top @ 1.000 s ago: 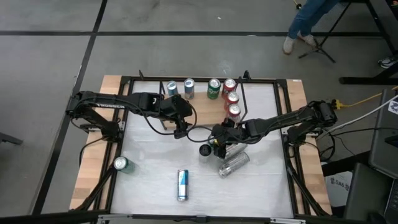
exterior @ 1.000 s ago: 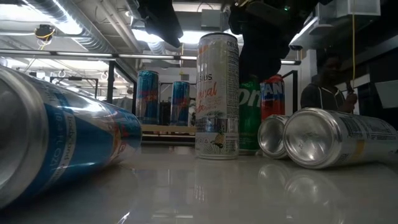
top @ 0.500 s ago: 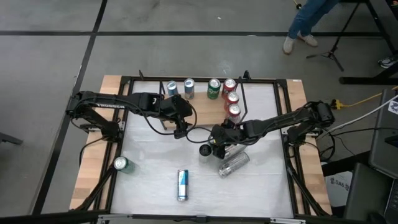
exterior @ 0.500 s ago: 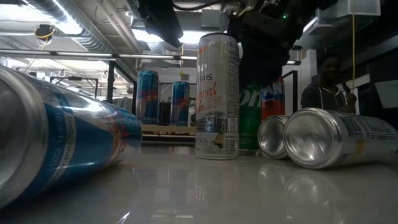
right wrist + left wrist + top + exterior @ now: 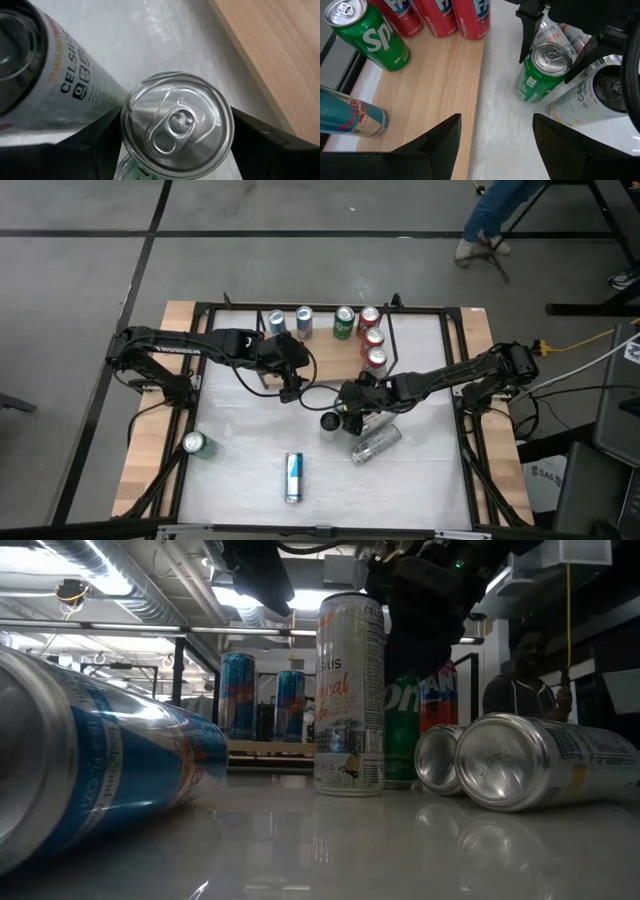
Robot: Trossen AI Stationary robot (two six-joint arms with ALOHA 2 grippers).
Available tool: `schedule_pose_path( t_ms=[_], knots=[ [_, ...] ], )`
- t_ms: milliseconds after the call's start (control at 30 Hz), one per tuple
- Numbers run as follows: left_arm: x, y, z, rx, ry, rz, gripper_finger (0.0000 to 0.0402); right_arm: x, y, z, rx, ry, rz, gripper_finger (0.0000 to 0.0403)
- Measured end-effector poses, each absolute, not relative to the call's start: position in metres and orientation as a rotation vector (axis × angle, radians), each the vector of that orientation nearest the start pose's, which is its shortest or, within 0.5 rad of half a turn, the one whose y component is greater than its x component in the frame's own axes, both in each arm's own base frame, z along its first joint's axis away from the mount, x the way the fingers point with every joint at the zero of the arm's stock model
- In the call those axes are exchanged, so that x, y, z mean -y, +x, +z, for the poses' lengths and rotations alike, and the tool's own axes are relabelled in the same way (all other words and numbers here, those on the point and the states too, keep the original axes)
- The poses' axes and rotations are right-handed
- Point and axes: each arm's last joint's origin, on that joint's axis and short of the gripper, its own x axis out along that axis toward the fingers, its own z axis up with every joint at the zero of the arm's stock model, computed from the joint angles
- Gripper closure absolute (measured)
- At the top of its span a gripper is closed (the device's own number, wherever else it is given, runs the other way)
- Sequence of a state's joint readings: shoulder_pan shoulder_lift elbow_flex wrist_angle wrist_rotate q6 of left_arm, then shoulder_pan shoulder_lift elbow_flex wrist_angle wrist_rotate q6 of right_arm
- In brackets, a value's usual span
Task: Sort soda cans
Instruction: Put the green soda can on the shelf and align with the other green soda cans
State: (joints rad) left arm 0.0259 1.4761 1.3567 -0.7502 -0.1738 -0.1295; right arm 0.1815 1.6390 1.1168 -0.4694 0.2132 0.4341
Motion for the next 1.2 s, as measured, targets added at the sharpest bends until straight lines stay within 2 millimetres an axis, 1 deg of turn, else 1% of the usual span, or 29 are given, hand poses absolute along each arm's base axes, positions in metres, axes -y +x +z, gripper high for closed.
schedule_pose_path(
  t_ms=[167, 400, 533, 733, 833, 967, 1100, 1200],
  knots=[
    [-0.013, 0.307, 0.323, -0.854, -0.056, 0.243, 0.0163, -0.048, 0.329, 0.218, -0.956, 0.212, -0.196, 0.0101],
    [-0.013, 0.302, 0.329, -0.837, -0.051, 0.239, 0.0163, -0.035, 0.328, 0.224, -0.959, 0.216, -0.132, 0.0111],
    [-0.013, 0.297, 0.335, -0.822, -0.052, 0.239, 0.0163, -0.03, 0.329, 0.233, -0.953, 0.197, -0.109, 0.011],
    [-0.013, 0.291, 0.341, -0.806, -0.053, 0.24, 0.0163, -0.028, 0.333, 0.258, -0.961, 0.101, -0.054, 0.0111],
    [-0.013, 0.289, 0.342, -0.803, -0.05, 0.245, 0.0163, -0.023, 0.334, 0.271, -0.971, 0.055, -0.038, 0.0111],
    [-0.014, 0.288, 0.343, -0.803, -0.043, 0.26, 0.0163, -0.013, 0.336, 0.29, -0.958, -0.001, -0.033, 0.0109],
    [-0.015, 0.286, 0.345, -0.796, -0.037, 0.264, 0.0163, 0.002, 0.337, 0.303, -0.946, -0.042, -0.038, 0.0108],
    [-0.015, 0.285, 0.346, -0.793, -0.026, 0.265, 0.0163, 0.016, 0.337, 0.309, -0.933, -0.073, -0.052, 0.0108]
  ],
)
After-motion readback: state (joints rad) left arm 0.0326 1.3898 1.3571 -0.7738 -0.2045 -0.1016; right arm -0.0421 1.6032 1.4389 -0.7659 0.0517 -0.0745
